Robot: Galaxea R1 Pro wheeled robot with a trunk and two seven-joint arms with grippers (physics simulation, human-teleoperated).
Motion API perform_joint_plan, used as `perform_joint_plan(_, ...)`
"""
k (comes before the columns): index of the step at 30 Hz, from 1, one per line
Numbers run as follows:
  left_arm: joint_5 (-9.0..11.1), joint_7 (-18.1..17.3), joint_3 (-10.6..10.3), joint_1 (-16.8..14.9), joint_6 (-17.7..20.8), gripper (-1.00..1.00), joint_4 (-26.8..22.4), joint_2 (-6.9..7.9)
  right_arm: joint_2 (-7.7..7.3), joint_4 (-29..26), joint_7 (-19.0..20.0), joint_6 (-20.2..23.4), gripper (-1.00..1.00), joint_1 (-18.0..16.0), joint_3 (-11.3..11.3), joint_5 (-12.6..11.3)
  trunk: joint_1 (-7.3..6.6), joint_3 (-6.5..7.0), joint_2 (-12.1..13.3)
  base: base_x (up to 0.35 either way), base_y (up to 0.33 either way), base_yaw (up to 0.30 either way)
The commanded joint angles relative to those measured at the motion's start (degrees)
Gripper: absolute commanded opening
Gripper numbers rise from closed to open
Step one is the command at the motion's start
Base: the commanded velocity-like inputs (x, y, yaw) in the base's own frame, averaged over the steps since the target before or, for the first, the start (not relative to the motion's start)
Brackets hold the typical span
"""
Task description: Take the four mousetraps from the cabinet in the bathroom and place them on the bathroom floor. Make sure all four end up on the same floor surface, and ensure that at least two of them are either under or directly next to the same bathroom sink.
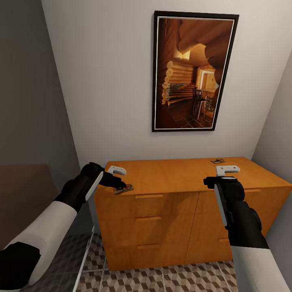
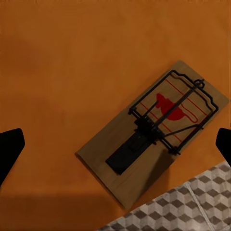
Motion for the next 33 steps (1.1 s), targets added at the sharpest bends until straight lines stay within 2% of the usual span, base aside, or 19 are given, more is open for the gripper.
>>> perform_joint_plan(1, 0.45, 0.24, -0.2, -0.06, 0.24, 1.0, -0.17, 0.06, -0.02, -0.03, -0.14, 0.26, 1.0, -0.05, 0.08, -0.02, 0.0, -0.07, -0.04, 0.0, 0.0, 0.0)
perform_joint_plan(11, 0.6, -0.55, -0.52, -0.06, 0.24, 1.0, -1.75, 0.11, -0.09, -0.03, -0.11, 0.26, 1.0, -0.05, 0.24, 0.0, 0.0, -0.07, -0.04, 0.0, 0.0, 0.0)
perform_joint_plan(21, -0.1, -8.58, -1.11, -0.06, 0.24, 1.0, -2.28, 0.54, -0.52, -0.03, -0.1, 0.26, 1.0, -0.05, 0.12, -0.06, 0.0, -0.07, -0.04, 0.0, 0.0, 0.0)
perform_joint_plan(25, -1.17, -10.13, -1.16, -0.06, 0.24, 1.0, -2.35, 0.82, -0.67, -0.03, -0.07, 0.26, 1.0, -0.05, 0.14, -0.12, 0.0, -0.07, -0.04, 0.0, 0.0, 0.0)
perform_joint_plan(33, -5.89, -11.76, -1.09, -0.06, 0.24, 1.0, -2.38, 1.02, -0.81, -0.03, -0.02, 0.26, 1.0, -0.05, 0.16, -0.21, 0.0, -0.07, -0.04, 0.0, 0.0, 0.0)
